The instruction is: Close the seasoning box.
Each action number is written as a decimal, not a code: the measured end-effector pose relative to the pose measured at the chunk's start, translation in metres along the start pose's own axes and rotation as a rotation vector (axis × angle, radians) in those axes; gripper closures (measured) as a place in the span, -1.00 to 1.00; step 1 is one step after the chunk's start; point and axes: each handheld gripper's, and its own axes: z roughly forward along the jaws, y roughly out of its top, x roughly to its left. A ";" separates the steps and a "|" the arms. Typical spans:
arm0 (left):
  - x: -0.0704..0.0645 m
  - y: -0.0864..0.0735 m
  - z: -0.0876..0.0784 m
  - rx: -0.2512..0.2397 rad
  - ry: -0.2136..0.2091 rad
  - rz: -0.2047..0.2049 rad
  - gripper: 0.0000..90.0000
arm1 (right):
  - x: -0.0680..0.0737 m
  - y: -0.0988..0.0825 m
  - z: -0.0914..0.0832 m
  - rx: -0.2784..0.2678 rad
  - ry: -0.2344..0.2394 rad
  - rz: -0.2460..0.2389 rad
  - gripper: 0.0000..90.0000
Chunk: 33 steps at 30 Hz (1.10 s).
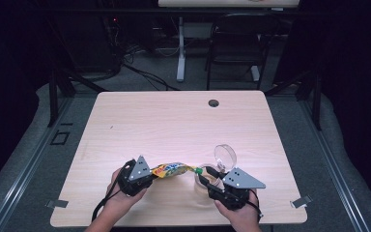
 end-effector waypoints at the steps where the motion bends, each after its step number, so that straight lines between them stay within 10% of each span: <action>1: 0.002 -0.001 0.000 -0.007 -0.005 -0.012 0.93 | 0.000 0.000 -0.001 0.004 -0.004 -0.002 0.37; 19: 0.033 -0.032 -0.007 -0.134 -0.057 -0.261 0.93 | -0.006 -0.005 -0.010 0.000 -0.035 0.030 0.33; 33: 0.043 -0.050 -0.012 -0.114 -0.032 -0.326 0.89 | -0.008 -0.006 -0.008 0.001 -0.032 0.044 0.33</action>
